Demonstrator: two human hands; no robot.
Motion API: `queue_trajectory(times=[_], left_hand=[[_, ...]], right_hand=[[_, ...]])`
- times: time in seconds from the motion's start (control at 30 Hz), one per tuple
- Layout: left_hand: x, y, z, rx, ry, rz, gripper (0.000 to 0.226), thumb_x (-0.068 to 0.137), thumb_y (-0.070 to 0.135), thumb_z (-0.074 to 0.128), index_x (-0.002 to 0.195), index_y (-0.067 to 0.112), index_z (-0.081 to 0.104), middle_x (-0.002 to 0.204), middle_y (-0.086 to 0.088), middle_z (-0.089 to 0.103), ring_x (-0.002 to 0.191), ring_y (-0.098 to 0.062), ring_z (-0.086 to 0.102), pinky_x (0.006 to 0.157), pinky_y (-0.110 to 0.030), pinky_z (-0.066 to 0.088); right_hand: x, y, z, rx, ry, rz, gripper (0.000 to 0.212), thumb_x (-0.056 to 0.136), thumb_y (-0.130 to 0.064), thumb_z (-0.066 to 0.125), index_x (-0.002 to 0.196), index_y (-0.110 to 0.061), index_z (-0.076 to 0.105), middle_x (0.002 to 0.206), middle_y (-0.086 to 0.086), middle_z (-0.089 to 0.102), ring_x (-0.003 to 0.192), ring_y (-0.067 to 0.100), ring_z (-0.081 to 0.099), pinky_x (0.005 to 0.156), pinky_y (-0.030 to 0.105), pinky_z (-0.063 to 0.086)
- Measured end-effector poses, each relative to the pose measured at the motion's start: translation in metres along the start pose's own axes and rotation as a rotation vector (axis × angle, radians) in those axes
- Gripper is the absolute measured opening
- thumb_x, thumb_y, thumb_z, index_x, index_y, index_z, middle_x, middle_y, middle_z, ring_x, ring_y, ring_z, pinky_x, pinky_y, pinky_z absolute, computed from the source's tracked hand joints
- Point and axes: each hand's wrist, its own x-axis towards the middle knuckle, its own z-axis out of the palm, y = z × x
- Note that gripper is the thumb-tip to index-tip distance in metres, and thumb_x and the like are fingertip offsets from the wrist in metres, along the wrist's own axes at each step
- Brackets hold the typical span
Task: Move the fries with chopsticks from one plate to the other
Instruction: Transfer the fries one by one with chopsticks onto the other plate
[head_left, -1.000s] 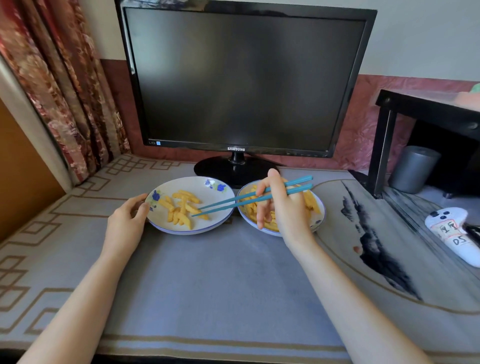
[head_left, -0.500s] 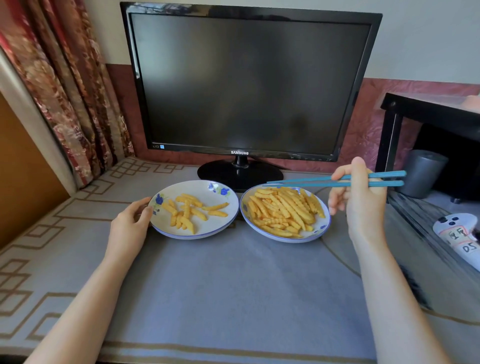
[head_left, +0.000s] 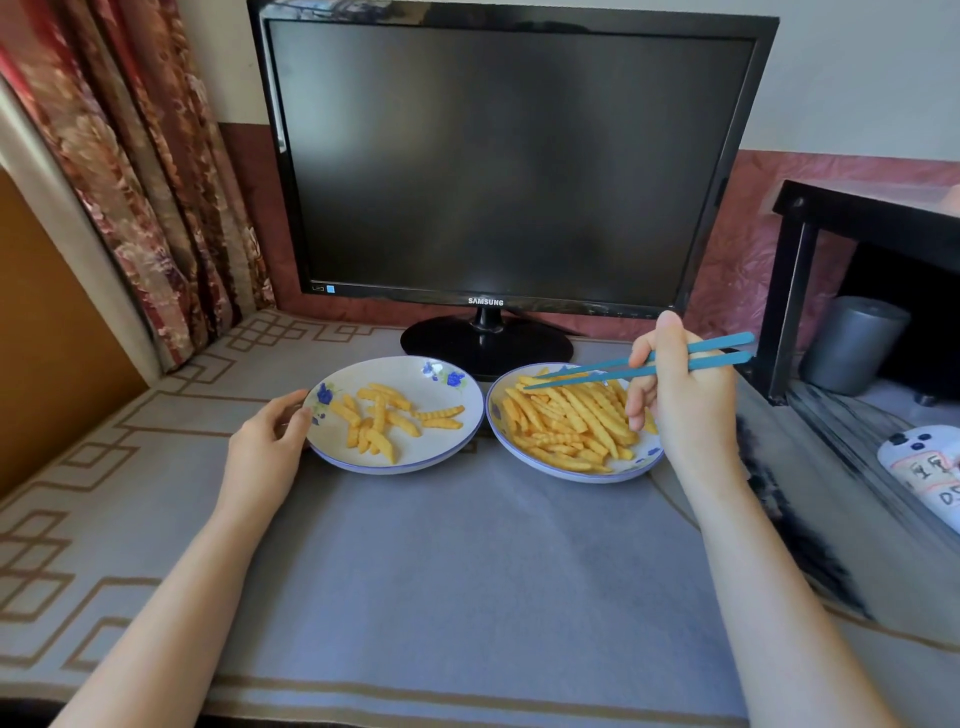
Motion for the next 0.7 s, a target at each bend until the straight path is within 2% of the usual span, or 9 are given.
queue_trajectory(times=[0.1, 0.23, 0.33, 0.47, 0.7], left_hand=[[0.001, -0.001, 0.000, 0.004, 0.001, 0.003, 0.032, 0.096, 0.021, 0.046, 0.124, 0.016, 0.059, 0.120, -0.004, 0.063, 0.098, -0.009, 0.049, 0.085, -0.023, 0.034], [0.002, -0.002, 0.000, 0.003, 0.002, 0.003, 0.032, 0.096, 0.021, 0.046, 0.125, 0.016, 0.059, 0.120, -0.004, 0.063, 0.099, -0.009, 0.050, 0.086, -0.024, 0.034], [0.002, -0.002, 0.000, 0.002, 0.001, 0.002, 0.032, 0.096, 0.021, 0.046, 0.125, 0.016, 0.059, 0.119, -0.005, 0.064, 0.099, -0.010, 0.050, 0.086, -0.024, 0.035], [0.001, -0.002, 0.000, 0.005, 0.002, 0.003, 0.032, 0.096, 0.021, 0.046, 0.125, 0.017, 0.059, 0.119, -0.005, 0.064, 0.098, -0.010, 0.050, 0.085, -0.024, 0.034], [0.001, -0.001, 0.001, 0.007, 0.008, 0.013, 0.031, 0.096, 0.020, 0.046, 0.124, 0.015, 0.060, 0.118, -0.005, 0.064, 0.098, -0.010, 0.050, 0.085, -0.024, 0.035]], right_hand=[[-0.002, -0.003, 0.002, 0.030, 0.039, -0.002, 0.046, 0.104, -0.031, 0.037, 0.064, -0.012, 0.050, 0.039, 0.004, 0.044, 0.036, 0.029, 0.041, 0.038, 0.022, 0.033], [-0.006, -0.010, 0.001, 0.075, 0.113, 0.014, 0.045, 0.104, -0.028, 0.036, 0.065, -0.011, 0.048, 0.034, 0.000, 0.040, 0.031, 0.020, 0.042, 0.036, 0.016, 0.029], [-0.010, -0.015, 0.006, 0.181, 0.127, 0.059, 0.044, 0.104, -0.028, 0.035, 0.066, -0.010, 0.047, 0.037, -0.002, 0.040, 0.031, 0.019, 0.043, 0.038, 0.020, 0.029], [-0.024, -0.012, 0.026, 0.216, 0.021, 0.143, 0.044, 0.103, -0.032, 0.037, 0.066, -0.011, 0.050, 0.037, 0.007, 0.043, 0.032, 0.022, 0.043, 0.043, 0.027, 0.030], [-0.038, -0.007, 0.046, 0.197, -0.234, 0.181, 0.046, 0.103, -0.026, 0.038, 0.064, -0.007, 0.050, 0.035, 0.008, 0.043, 0.028, 0.019, 0.041, 0.035, 0.018, 0.027]])
